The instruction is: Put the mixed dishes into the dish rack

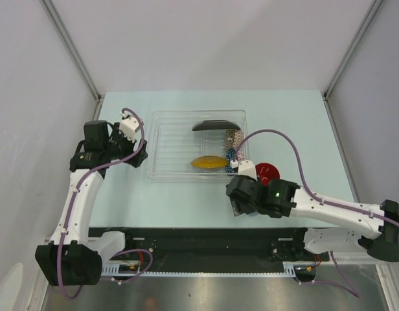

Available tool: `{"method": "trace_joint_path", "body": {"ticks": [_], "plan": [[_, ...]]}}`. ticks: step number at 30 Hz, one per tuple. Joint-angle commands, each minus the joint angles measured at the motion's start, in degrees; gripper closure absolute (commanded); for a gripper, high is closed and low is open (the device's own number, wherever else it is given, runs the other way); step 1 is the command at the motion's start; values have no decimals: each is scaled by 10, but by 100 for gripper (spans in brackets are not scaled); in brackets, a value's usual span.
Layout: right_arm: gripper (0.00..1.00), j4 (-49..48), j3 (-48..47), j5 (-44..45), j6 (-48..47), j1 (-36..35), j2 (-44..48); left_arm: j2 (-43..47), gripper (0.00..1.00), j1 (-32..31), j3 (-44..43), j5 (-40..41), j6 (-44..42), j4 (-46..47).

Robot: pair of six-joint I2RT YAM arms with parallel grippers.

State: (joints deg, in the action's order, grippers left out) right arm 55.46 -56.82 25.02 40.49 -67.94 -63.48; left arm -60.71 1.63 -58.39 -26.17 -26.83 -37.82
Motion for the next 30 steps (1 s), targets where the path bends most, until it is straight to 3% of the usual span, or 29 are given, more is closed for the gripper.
{"method": "trace_joint_path", "body": {"ticks": [1, 22, 25, 30], "plan": [[34, 10, 6, -9, 43, -25, -38, 13, 18, 1, 5, -12, 6, 6], [43, -69, 54, -17, -24, 56, -78, 27, 18, 2, 15, -16, 8, 10], [53, -83, 72, -27, -26, 62, -90, 28, 20, 1, 16, -15, 6, 9], [79, -104, 95, -51, -17, 61, -101, 30, 19, 2, 12, -16, 11, 5]]}}
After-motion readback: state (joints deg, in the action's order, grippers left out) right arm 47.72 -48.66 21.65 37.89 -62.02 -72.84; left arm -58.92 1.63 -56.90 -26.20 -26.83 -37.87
